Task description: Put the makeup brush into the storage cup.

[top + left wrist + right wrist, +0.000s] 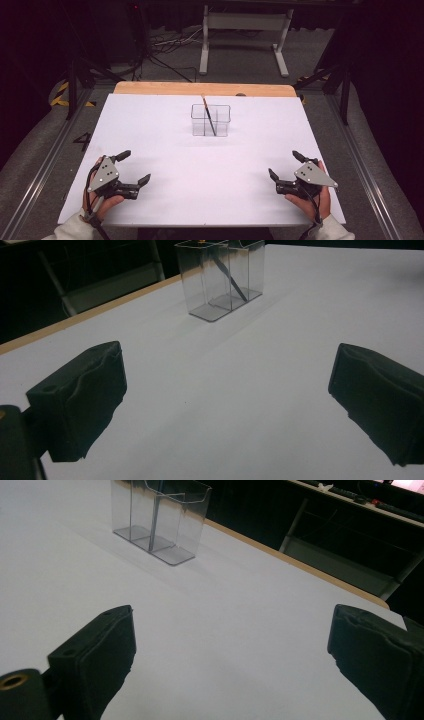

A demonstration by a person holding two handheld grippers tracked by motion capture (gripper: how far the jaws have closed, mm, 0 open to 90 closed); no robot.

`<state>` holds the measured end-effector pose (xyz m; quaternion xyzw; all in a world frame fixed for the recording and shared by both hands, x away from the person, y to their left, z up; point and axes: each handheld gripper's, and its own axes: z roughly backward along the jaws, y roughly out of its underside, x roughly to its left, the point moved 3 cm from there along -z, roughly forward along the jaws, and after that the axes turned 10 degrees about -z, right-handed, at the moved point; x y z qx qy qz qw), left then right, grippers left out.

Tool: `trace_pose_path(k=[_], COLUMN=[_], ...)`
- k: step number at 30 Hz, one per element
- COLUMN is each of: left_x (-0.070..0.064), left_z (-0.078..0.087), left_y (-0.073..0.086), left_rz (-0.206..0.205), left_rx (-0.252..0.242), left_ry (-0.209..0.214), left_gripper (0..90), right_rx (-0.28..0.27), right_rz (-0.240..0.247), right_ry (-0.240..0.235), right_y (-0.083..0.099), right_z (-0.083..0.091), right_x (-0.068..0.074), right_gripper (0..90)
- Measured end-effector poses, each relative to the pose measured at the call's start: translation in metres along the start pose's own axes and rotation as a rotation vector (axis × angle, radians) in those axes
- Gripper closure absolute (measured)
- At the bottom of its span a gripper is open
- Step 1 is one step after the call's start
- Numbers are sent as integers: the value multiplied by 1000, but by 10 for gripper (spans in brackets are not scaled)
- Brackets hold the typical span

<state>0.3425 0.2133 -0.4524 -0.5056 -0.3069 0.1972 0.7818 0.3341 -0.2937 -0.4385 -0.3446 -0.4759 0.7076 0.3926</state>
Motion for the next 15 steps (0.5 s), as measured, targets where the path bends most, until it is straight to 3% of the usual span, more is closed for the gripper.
trace_pose_path(k=[15], left_x=[0], left_z=[-3], left_y=[0], left_rz=[9], left_rx=[8], left_ry=[-3], left_gripper=[30], right_rx=[11], right_rz=[-13], right_ry=[-4], right_y=[2], right_z=[-1], right_x=[-2], right_gripper=[60])
